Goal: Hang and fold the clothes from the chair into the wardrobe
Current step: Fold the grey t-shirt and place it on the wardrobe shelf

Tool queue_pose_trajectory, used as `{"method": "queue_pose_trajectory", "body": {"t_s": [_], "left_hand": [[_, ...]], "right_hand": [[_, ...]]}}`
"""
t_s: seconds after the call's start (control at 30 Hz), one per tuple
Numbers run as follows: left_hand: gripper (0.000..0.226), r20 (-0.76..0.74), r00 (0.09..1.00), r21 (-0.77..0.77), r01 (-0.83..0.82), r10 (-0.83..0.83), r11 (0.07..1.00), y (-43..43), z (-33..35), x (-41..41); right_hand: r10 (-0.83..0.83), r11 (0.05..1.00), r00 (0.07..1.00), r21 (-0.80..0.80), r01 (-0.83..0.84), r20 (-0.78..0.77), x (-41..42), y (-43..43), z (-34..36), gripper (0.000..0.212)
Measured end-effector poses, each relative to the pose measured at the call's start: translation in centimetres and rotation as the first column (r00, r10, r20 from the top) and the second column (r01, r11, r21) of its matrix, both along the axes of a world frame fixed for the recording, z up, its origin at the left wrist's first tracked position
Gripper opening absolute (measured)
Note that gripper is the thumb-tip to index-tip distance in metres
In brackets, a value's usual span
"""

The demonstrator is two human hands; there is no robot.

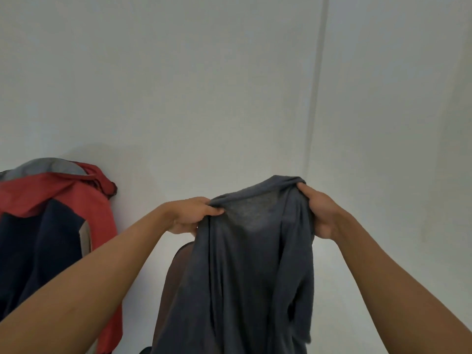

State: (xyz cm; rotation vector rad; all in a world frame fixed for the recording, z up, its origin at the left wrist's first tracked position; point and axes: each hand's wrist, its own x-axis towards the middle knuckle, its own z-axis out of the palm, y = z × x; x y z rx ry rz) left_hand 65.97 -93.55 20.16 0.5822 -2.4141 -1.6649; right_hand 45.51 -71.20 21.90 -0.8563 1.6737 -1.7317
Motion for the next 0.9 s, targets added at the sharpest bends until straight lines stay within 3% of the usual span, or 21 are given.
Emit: {"method": "queue_pose_trajectory", "body": {"t_s": [0.1, 0.17, 0.23, 0.3, 0.37, 0.43, 0.53, 0.7, 0.8, 0.83, 0.9], "left_hand": [[0.013, -0.276, 0.955, 0.061, -0.100, 0.113, 0.993, -0.5, 0.1, -0.1], [0.031, -0.386, 0.910, 0.079, -0.130, 0.150, 0.988, -0.8, 0.9, 0.4], [0.061, -0.398, 0.910, 0.046, -0.108, 0.117, 0.993, -1.3, 1.7, 1.0], [0.060, -0.385, 0.921, 0.023, -0.052, 0.057, 0.998, -1.7, 2.6, 1.6], [0.066, -0.371, 0.929, 0.025, 0.009, 0.001, 1.000, -1.7, 3.4, 2.2], [0.056, -0.371, 0.929, -0.008, 0.001, -0.003, 1.000, -1.1, 4.3, 2.4], [0.020, -0.421, 0.889, -0.164, -0.267, 0.178, 0.950, 0.1, 5.4, 2.0], [0.021, -0.603, 0.744, -0.291, -0.541, 0.289, 0.789, 0.2, 6.1, 1.6], [0.009, -0.617, 0.733, -0.343, -0.579, 0.287, 0.739, 0.6, 6.5, 1.3], [0.007, -0.615, 0.730, -0.333, -0.582, 0.298, 0.742, 0.6, 6.6, 1.1], [0.008, -0.617, 0.715, -0.283, -0.591, 0.328, 0.755, 0.9, 7.0, 0.9]], "right_hand": [[0.094, 0.993, 0.995, -0.066, -0.095, -0.017, -0.5, 1.0, 0.1, 0.036], [0.155, 0.985, 0.981, -0.063, -0.163, -0.121, -0.9, 1.6, 0.6, 0.038], [0.169, 0.982, 0.968, -0.051, -0.182, -0.187, -1.2, 2.0, 1.3, 0.055], [0.095, 0.992, 0.958, -0.053, -0.114, -0.270, -1.4, 2.0, 1.8, 0.065], [-0.012, 0.998, 0.899, -0.064, -0.018, -0.438, -1.5, 1.7, 1.9, 0.062], [-0.050, 0.996, 0.853, -0.090, 0.004, -0.519, -1.8, 1.3, 1.6, 0.041], [-0.050, 0.994, 0.841, -0.109, -0.011, -0.539, -2.5, 1.2, 1.4, 0.026], [0.048, 0.985, 0.679, 0.149, 0.092, -0.733, -3.0, 2.2, 2.1, 0.043], [-0.024, 0.972, 0.557, 0.112, 0.209, -0.830, -2.6, 2.0, 2.6, 0.016], [-0.084, 0.976, 0.561, 0.045, 0.211, -0.823, -2.4, 2.0, 2.7, 0.008], [-0.151, 0.986, 0.665, -0.068, 0.150, -0.732, -1.8, 2.1, 3.0, 0.004]]}}
